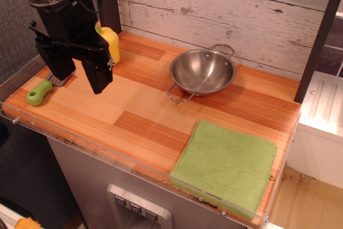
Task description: Put the silver pot on the green rag.
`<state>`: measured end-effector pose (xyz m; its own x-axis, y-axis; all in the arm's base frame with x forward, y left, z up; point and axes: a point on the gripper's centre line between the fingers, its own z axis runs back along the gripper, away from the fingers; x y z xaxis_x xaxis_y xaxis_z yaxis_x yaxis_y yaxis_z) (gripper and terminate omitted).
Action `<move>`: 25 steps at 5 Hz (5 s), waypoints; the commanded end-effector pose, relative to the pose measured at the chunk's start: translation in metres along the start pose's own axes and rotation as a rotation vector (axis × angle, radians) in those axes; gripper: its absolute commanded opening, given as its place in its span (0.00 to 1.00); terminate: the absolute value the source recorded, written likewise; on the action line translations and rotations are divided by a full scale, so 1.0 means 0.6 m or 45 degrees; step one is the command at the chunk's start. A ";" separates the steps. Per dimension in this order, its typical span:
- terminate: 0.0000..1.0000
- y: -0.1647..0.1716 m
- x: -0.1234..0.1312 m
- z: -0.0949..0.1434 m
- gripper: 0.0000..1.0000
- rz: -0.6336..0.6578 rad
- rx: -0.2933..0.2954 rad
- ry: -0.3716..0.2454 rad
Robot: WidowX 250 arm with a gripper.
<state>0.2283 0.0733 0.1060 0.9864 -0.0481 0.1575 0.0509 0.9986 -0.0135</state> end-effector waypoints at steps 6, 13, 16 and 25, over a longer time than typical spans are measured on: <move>0.00 -0.215 0.250 -0.070 1.00 -0.388 -0.042 -0.124; 0.00 -0.221 0.218 -0.171 0.00 -0.408 0.014 0.059; 0.00 -0.196 0.202 -0.118 0.00 -0.392 0.034 -0.016; 0.00 -0.331 0.007 -0.065 0.00 -0.798 -0.039 -0.087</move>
<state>0.2337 -0.1266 0.0645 0.7672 -0.6146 0.1832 0.6140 0.7865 0.0673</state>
